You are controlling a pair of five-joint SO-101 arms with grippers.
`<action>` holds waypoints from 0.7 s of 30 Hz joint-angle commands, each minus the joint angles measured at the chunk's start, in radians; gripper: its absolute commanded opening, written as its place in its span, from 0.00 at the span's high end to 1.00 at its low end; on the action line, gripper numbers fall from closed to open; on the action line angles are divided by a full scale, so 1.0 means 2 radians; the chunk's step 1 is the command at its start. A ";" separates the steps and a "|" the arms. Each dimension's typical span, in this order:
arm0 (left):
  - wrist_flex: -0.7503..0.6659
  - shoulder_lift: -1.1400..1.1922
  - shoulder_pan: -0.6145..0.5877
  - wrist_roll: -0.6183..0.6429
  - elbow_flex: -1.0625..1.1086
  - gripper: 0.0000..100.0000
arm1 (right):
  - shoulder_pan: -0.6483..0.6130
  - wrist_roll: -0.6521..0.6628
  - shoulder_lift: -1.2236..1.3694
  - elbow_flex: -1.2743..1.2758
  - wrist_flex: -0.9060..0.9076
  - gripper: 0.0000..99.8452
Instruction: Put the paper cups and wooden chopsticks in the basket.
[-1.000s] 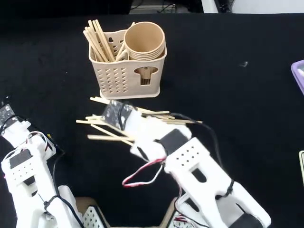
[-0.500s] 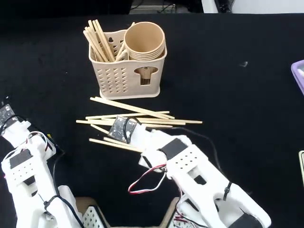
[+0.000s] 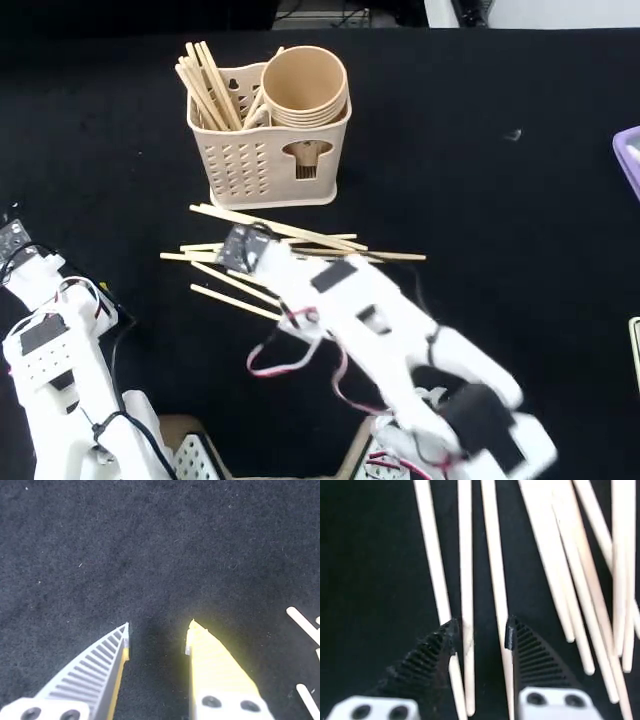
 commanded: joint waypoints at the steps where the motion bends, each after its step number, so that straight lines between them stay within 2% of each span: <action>1: -0.007 -0.008 0.007 0.002 -0.029 0.81 | -0.022 -0.005 0.049 -0.056 -0.008 0.84; 5: -0.007 -0.008 0.007 0.002 -0.030 0.81 | -0.055 -0.005 0.089 -0.077 -0.008 0.84; 16: -0.007 -0.008 0.007 0.002 -0.030 0.81 | -0.058 -0.001 0.097 -0.089 0.005 0.85; 18: -0.007 -0.008 0.007 0.002 -0.030 0.81 | -0.057 -0.001 0.098 -0.089 0.005 0.89; 20: -0.007 -0.008 0.007 0.002 -0.030 0.81 | -0.057 -0.001 0.098 -0.089 0.005 0.99; 21: -0.007 -0.008 0.007 0.002 -0.030 0.81 | -0.057 -0.002 0.098 -0.089 0.006 0.99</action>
